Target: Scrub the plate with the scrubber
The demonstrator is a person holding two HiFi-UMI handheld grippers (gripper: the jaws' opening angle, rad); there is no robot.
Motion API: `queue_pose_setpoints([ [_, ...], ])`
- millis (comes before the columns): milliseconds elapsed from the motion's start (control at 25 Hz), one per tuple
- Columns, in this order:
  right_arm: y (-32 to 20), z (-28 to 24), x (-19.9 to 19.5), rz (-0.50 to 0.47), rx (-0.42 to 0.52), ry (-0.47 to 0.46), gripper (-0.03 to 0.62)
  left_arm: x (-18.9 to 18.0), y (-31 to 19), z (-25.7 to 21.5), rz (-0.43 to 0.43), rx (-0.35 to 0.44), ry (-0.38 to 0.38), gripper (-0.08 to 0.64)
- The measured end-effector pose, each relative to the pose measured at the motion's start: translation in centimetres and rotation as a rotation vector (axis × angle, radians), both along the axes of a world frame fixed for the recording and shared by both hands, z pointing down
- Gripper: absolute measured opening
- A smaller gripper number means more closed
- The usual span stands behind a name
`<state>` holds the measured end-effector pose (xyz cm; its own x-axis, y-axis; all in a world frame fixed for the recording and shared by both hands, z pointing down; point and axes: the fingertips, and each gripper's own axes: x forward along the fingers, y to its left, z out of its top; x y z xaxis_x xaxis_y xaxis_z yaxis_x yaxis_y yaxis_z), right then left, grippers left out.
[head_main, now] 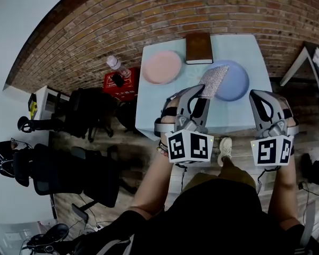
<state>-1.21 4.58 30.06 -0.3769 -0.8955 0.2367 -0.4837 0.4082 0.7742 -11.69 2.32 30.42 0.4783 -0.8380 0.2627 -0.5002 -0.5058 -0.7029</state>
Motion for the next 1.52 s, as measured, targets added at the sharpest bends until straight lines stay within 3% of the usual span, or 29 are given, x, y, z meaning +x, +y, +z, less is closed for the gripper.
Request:
queue_pose_setpoints([
  [400,-9.8,1.0,5.1,-0.012,-0.035,-0.037,0.035,4.5,-8.9,1.2,-0.019,-0.036,-0.029,0.078],
  [840,-18.9,3.2,7.5,-0.064,-0.085,-0.057,0.035,7.0,-17.2,3.4,-0.058,-0.079,-0.058,0.078],
  [1520,-24.1,6.0,8.8,-0.075,-0.149,-0.098,0.037,8.3,-21.4,5.2,-0.068,-0.114,-0.085,0.078],
])
